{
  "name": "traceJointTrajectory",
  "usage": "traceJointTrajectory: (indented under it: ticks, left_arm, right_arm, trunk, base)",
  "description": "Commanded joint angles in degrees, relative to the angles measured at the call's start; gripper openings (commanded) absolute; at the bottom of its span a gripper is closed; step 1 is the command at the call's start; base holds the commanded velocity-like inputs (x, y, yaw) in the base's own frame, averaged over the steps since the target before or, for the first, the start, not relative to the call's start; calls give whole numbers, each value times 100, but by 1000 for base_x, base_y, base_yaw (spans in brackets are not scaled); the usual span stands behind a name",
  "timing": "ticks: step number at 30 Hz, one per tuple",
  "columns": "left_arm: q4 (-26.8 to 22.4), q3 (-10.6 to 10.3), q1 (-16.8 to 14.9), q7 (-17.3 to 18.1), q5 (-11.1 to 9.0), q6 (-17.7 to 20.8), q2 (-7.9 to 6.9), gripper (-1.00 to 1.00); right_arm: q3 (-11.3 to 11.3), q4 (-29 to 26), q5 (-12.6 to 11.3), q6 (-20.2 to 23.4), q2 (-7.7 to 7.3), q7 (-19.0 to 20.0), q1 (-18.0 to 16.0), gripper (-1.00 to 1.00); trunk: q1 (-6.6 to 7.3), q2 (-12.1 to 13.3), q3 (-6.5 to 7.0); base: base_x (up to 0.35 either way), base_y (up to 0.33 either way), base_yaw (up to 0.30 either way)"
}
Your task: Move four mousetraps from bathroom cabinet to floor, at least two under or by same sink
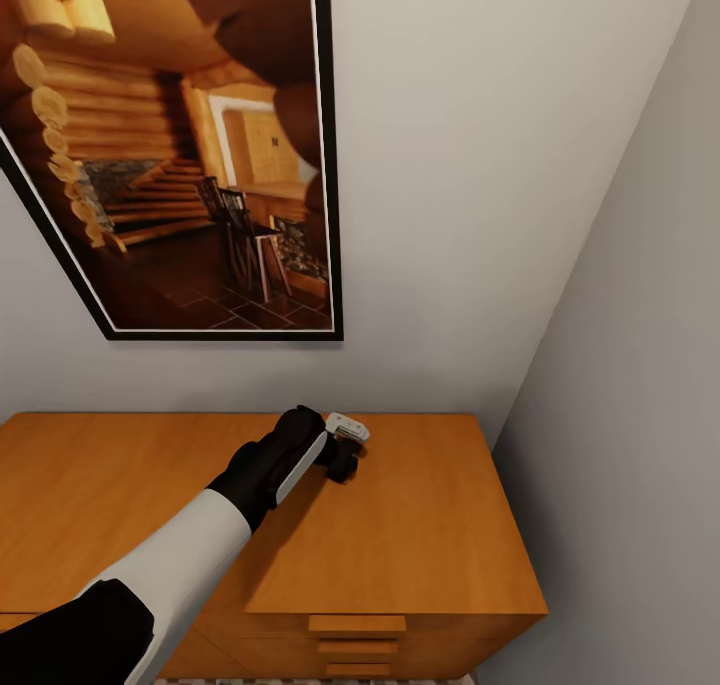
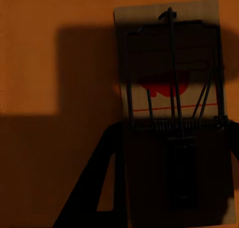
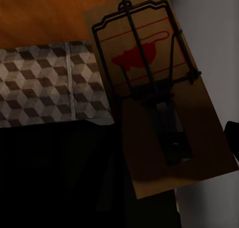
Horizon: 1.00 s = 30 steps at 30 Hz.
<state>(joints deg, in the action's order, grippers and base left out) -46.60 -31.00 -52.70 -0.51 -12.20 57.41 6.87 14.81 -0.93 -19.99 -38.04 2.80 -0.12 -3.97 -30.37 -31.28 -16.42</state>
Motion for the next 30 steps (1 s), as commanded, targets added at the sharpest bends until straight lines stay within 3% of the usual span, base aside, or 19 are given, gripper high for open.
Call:
traceJointTrajectory:
  ticks: [1, 10, 21, 30]
  left_arm:
    - [459, -11, -3, -2, 86, 22, -3, -100]
    - [306, 3, -3, -5, 95, 27, -2, -100]
    - [-1048, 15, -3, -11, 75, 90, -2, -100]
    - [-1112, 7, -3, -11, 77, 94, -10, -100]
  right_arm:
    - [49, 5, -57, -20, 1, -9, -5, -100]
    - [49, 5, -57, -20, 1, -14, -1, -100]
    - [49, -4, -57, -20, 1, -14, -5, -100]
    - [50, -4, -57, -26, 1, -6, -5, -100]
  trunk:
    - [-3, -7, -10]
    - [-3, -7, -10]
    - [-3, -7, -10]
    - [-3, -7, -10]
  base:
    - [0, 0, 0]
    - [0, 0, 0]
    - [0, 0, 0]
    - [0, 0, 0]
